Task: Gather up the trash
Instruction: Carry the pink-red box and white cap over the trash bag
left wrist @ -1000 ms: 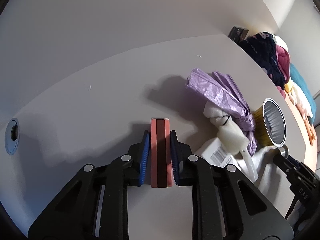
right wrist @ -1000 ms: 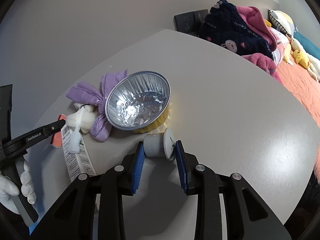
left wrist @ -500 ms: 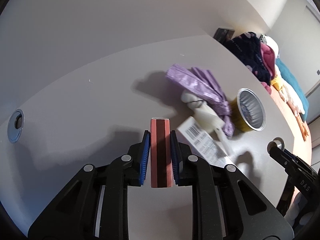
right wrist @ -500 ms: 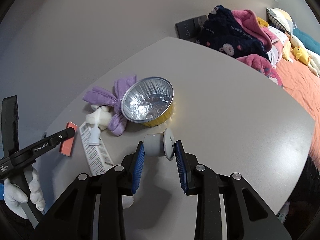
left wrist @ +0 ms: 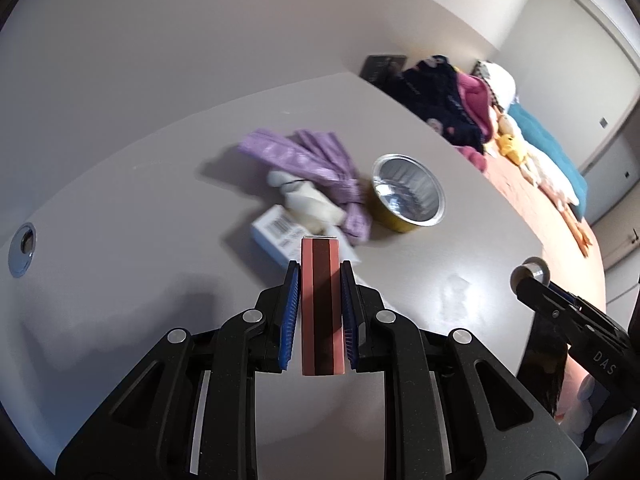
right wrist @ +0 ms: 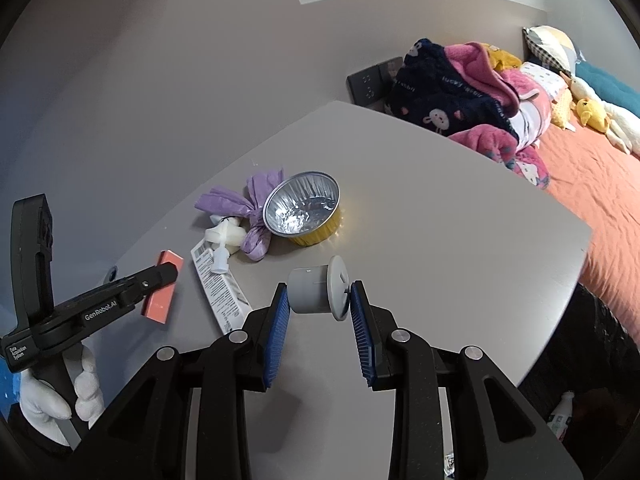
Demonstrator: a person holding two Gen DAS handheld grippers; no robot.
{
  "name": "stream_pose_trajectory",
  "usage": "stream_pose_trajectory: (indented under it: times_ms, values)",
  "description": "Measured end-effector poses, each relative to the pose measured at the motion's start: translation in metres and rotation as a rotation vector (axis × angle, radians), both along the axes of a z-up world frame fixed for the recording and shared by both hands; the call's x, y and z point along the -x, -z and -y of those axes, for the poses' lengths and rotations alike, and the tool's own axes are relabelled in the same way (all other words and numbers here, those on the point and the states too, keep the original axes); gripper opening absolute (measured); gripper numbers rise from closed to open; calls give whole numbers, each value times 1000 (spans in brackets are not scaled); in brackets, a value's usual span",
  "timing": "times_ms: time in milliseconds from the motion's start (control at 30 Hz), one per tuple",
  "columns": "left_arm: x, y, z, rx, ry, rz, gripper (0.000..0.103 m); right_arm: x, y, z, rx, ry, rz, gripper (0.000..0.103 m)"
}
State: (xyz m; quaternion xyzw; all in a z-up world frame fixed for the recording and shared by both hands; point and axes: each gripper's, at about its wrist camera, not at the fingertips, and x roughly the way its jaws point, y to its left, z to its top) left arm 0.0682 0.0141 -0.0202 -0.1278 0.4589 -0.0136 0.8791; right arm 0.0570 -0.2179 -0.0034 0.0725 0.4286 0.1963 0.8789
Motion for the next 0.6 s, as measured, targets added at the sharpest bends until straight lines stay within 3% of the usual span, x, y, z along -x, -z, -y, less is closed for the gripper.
stream_pose_trajectory:
  times_ms: [600]
  values:
    - [10,-19,87,25,190,53,19,53,-24,70,-23,91,58,33]
